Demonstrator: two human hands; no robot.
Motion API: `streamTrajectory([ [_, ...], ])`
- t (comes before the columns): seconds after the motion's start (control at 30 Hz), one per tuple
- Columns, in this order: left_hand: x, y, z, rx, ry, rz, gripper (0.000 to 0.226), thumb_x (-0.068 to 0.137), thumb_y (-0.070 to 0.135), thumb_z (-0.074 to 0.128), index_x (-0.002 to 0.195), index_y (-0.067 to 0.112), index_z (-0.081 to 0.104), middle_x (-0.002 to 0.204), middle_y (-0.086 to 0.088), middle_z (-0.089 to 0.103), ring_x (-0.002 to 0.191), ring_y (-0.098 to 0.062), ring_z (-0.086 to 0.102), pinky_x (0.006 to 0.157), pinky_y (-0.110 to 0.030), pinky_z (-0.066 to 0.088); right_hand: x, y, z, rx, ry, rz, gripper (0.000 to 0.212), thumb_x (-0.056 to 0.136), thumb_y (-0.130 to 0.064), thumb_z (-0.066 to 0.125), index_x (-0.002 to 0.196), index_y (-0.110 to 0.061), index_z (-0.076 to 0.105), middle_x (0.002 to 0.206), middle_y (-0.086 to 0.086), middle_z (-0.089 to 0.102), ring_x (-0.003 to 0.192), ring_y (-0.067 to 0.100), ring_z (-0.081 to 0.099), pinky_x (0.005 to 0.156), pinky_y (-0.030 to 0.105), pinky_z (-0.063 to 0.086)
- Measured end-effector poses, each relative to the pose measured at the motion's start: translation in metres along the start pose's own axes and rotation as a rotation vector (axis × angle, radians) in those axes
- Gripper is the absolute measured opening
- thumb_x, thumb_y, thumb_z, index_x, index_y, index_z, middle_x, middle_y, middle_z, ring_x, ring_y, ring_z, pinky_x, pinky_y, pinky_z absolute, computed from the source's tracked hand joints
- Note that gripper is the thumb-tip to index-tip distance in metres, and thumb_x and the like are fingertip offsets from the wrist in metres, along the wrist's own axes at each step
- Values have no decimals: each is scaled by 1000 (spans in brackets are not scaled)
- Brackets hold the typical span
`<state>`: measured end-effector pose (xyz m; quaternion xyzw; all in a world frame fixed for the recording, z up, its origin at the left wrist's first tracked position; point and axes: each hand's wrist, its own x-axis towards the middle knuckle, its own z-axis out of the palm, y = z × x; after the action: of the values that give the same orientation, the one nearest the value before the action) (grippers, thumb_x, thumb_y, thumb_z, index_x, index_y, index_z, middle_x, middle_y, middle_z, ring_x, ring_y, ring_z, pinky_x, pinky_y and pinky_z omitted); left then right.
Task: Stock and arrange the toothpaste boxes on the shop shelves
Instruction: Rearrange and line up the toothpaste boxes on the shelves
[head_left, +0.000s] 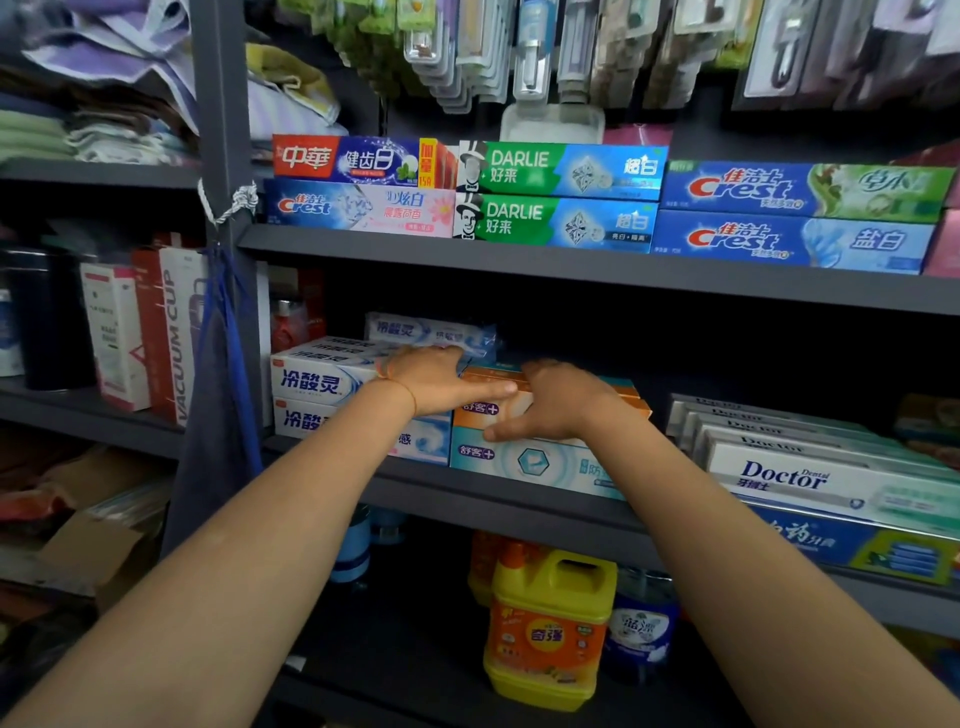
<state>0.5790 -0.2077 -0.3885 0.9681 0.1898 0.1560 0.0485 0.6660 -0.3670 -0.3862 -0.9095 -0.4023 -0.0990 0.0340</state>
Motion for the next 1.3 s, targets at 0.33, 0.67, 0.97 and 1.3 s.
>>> streamTrajectory([
  [0.33, 3, 1, 5, 19, 29, 34, 113, 56, 102, 26, 139, 30, 50, 143, -5, 55, 125, -26, 54, 100, -37, 45, 0, 0, 3, -27, 27, 11, 106, 61, -82, 67, 142, -17, 43, 140, 5, 50, 124, 25, 51, 102, 40, 46],
  [0.67, -8, -3, 0, 72, 18, 112, 110, 62, 95, 46, 150, 30, 34, 156, -3, 38, 140, -27, 39, 115, -41, 31, -10, -4, 3, -177, 143, -4, 110, 62, -86, 61, 144, -16, 38, 146, 6, 45, 134, 26, 40, 109, 44, 33],
  [0.97, -77, -2, 66, -62, 564, 279, 70, 84, 37, 61, 146, 9, 41, 154, -14, 36, 144, -31, 29, 120, -46, 23, -79, -7, 79, -56, 878, -194, 48, 89, -26, 56, 132, -4, 52, 143, 18, 47, 140, 35, 34, 112, 50, 32],
  [1.3, -95, 38, 125, 42, 487, 207, 44, 92, 43, 34, 100, 17, 69, 96, -3, 63, 94, -25, 58, 80, -39, 44, -108, 7, 121, -105, 680, 31, 33, 95, -39, 47, 113, -13, 58, 106, 7, 57, 93, 25, 55, 75, 40, 49],
])
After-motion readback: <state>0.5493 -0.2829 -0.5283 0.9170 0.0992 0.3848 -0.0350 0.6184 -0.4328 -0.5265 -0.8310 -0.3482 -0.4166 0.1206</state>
